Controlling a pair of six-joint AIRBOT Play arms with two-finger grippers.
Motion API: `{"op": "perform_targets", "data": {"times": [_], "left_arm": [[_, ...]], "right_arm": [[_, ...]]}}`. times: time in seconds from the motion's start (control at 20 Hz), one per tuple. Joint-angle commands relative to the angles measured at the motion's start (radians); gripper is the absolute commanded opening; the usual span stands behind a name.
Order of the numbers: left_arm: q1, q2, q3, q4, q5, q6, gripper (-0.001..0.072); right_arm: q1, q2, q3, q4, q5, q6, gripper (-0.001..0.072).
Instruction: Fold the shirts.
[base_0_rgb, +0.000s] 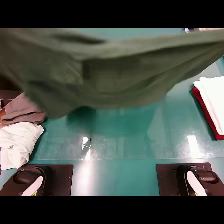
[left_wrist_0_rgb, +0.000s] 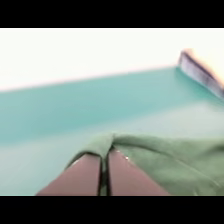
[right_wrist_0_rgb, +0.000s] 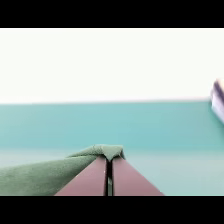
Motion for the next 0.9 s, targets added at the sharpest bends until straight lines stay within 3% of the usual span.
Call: {"op": "perform_targets", "data": {"times": [0.0, 0.3, 0.6, 0.85], "left_arm": [[0.000, 0.006, 0.180, -0.006, 0.023, 0.000, 0.0026], [0.001, 0.006, 0.341, -0.103, 0.056, 0.001, 0.0026], [0.001, -0.033, 0.260, -0.128, -0.105, 0.000, 0.0026], [0.001, -0.154, 0.046, -0.040, -0.230, 0.010, 0.0026]], "right_arm": [[0.000, 0.060, 0.112, -0.035, -0.031, 0.001, 0.0016], [0.000, 0.075, 0.241, -0.147, 0.048, 0.010, 0.0016], [-0.001, -0.201, 0.545, -0.288, 0.513, 0.148, 0.0015], [0.000, -0.533, 0.670, -0.286, 0.806, 0.149, 0.0015]]}}
